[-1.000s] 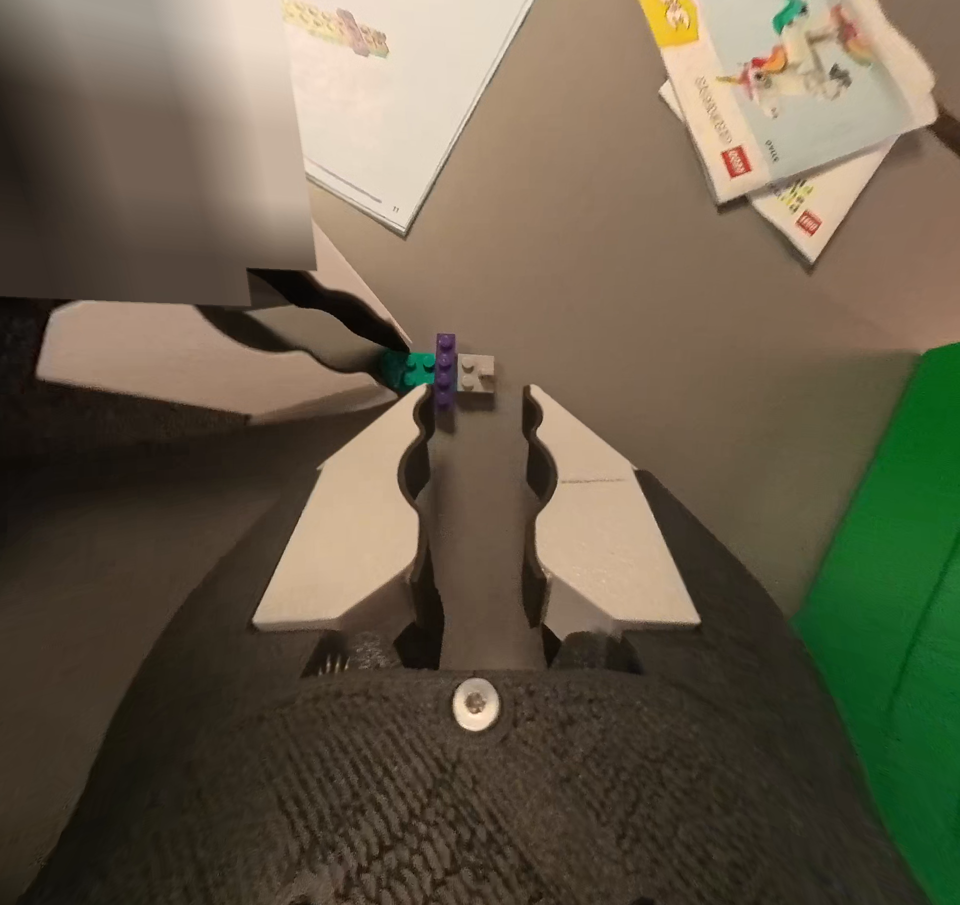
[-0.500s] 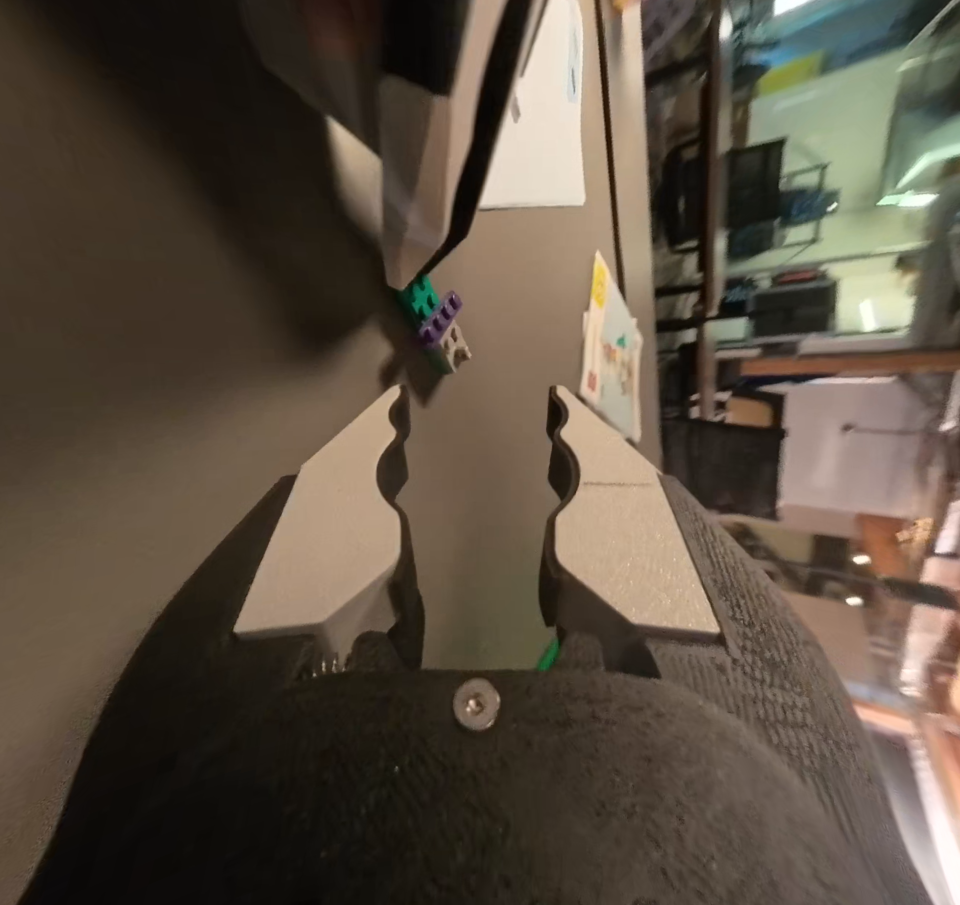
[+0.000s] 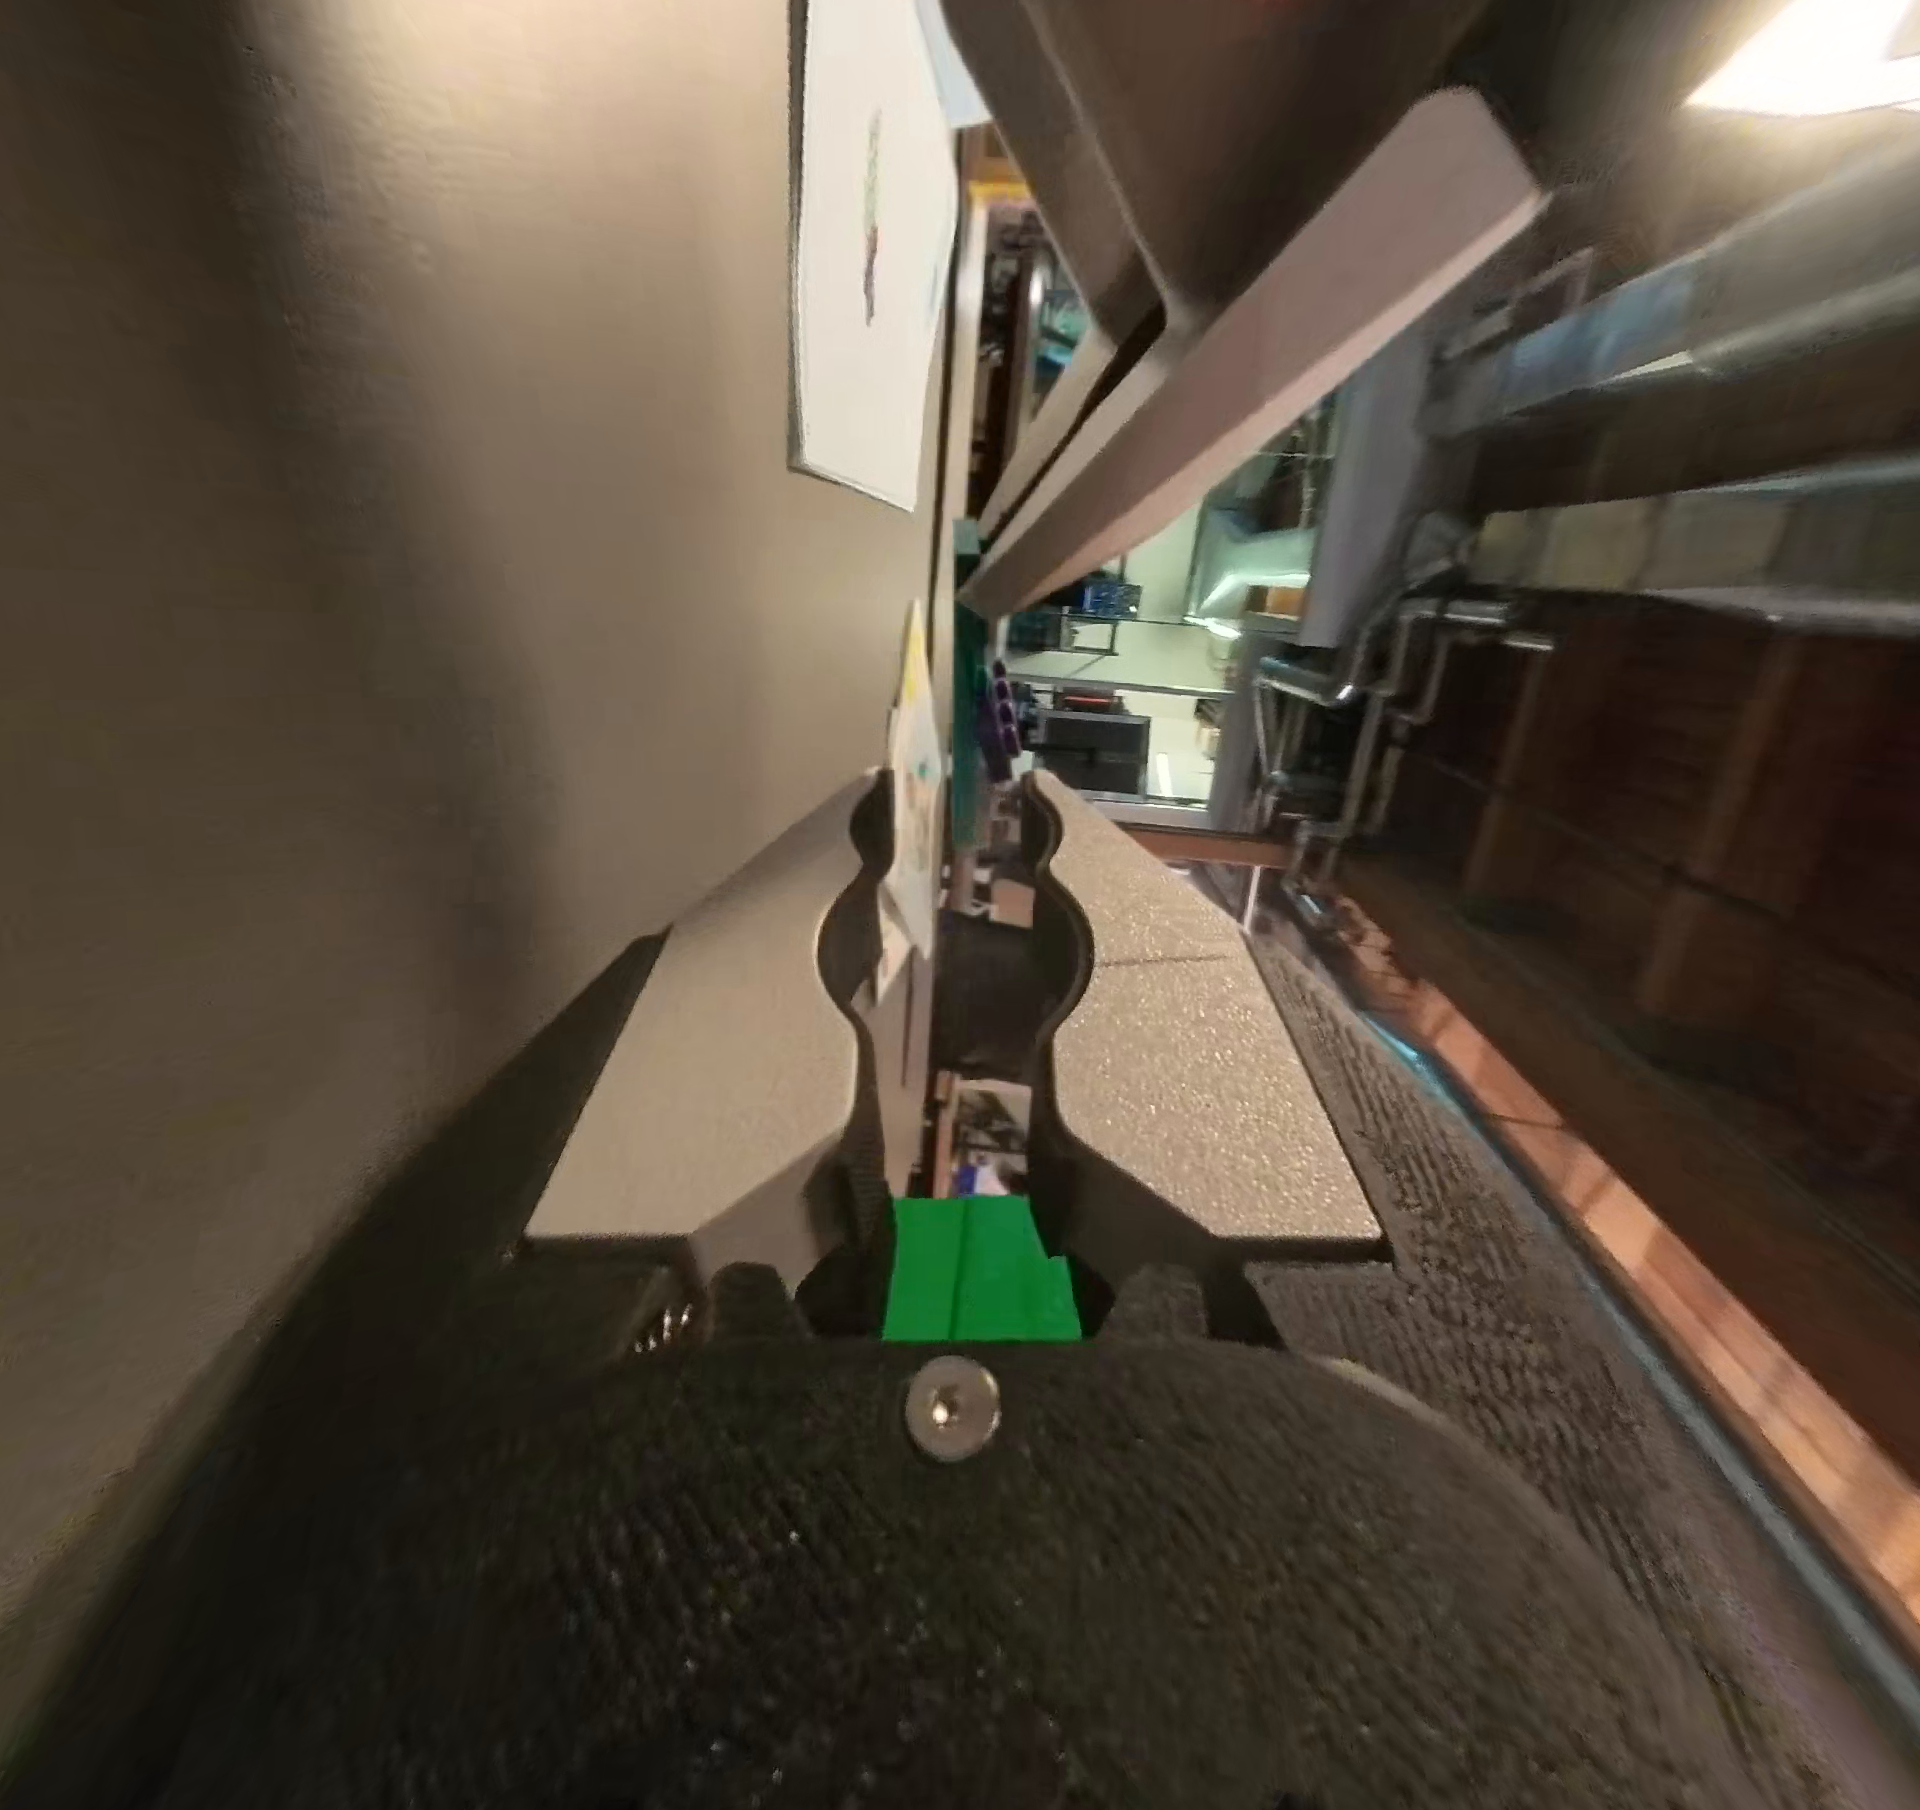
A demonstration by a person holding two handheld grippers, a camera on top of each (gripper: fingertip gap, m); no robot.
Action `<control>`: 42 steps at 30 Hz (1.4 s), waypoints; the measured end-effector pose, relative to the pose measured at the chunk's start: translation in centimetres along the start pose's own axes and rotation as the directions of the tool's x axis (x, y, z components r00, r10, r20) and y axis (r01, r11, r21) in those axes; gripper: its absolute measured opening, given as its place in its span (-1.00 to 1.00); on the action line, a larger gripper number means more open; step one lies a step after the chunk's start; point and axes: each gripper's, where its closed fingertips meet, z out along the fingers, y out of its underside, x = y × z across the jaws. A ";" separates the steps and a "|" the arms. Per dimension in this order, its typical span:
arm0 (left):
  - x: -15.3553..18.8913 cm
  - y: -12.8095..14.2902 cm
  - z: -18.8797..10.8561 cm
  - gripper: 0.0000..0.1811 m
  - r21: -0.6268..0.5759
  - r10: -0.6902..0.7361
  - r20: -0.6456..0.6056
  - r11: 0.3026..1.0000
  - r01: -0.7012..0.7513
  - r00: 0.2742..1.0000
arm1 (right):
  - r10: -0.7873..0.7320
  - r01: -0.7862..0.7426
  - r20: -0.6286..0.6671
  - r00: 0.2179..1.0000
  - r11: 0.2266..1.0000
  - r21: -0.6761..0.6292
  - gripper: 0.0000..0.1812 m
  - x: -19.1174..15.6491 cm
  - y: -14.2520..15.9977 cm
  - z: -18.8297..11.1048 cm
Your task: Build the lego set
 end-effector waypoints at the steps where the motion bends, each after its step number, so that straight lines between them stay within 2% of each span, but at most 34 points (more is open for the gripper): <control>1: 0.1 -0.1 -0.1 -0.85 0.002 -0.001 -0.004 1.000 0.001 1.000 | -0.005 0.005 -0.015 1.000 1.000 0.002 -0.76 0.2 0.0 0.0; 3: 0.2 -0.2 -0.2 -0.85 0.004 0.001 -0.007 1.000 -0.001 1.000 | -0.015 0.015 -0.035 0.999 1.000 0.004 -0.77 0.3 -0.1 0.0; 5: 0.2 -0.3 -0.2 -0.85 0.003 0.004 -0.006 1.000 -0.004 1.000 | -0.028 0.028 -0.052 0.998 1.000 0.008 -0.89 0.5 -0.3 0.0; 11: 0.3 -0.2 0.0 -0.85 -0.002 0.021 0.000 1.000 -0.021 1.000 | -0.035 0.035 -0.048 0.998 0.999 0.003 -0.89 0.6 -0.2 -0.1; 18: 0.9 -0.8 -0.3 -0.82 0.039 0.103 -0.006 0.994 -0.103 0.995 | -0.023 0.023 -0.048 0.999 1.000 -0.008 -0.90 1.6 0.0 -0.4; 21: 2.1 -2.2 -1.2 -0.32 0.146 0.193 -0.035 0.972 -0.186 0.981 | -0.019 0.018 -0.054 0.998 1.000 -0.013 -0.89 2.6 0.1 -0.6; 23: 2.0 -2.9 -1.7 0.04 0.199 0.286 0.035 0.937 -0.288 0.957 | -0.008 0.008 -0.046 0.999 1.000 -0.011 -0.89 3.1 -0.1 -0.7; 25: 1.3 -2.9 -2.0 0.07 0.185 0.483 0.197 0.836 -0.516 0.853 | -0.003 0.003 -0.032 0.999 1.000 -0.005 -0.89 3.6 -0.4 -0.8; 27: 1.2 -3.0 -2.5 -0.02 0.134 0.657 0.359 0.667 -0.733 0.663 | -0.003 0.003 -0.019 1.000 1.000 -0.001 -0.89 3.9 -0.7 -0.8; 29: 1.7 -3.2 -2.9 -0.21 0.076 0.750 0.466 0.495 -0.865 0.470 | 0.002 -0.002 -0.011 1.000 1.000 0.006 -0.89 4.3 -1.0 -0.8; 31: 2.1 -3.2 -3.0 -0.31 0.025 0.787 0.503 0.400 -0.916 0.358 | 0.003 -0.003 -0.009 1.000 1.000 0.013 -0.89 4.6 -1.4 -0.9; 36: 2.2 -3.1 -3.0 -0.53 -0.043 0.817 0.532 0.291 -0.956 0.225 | 0.004 -0.003 -0.003 1.000 1.000 0.025 -0.89 4.8 -1.9 -1.0; 38: 2.2 -2.9 -2.8 -0.54 -0.079 0.827 0.536 0.251 -0.965 0.171 | 0.003 -0.004 0.001 1.000 1.000 0.027 -0.89 4.8 -2.0 -1.0; 42: 1.9 -3.1 -2.5 -0.62 -0.111 0.817 0.559 0.238 -0.965 0.137 | 0.004 -0.005 0.004 1.000 0.999 0.034 -0.89 4.8 -2.3 -1.1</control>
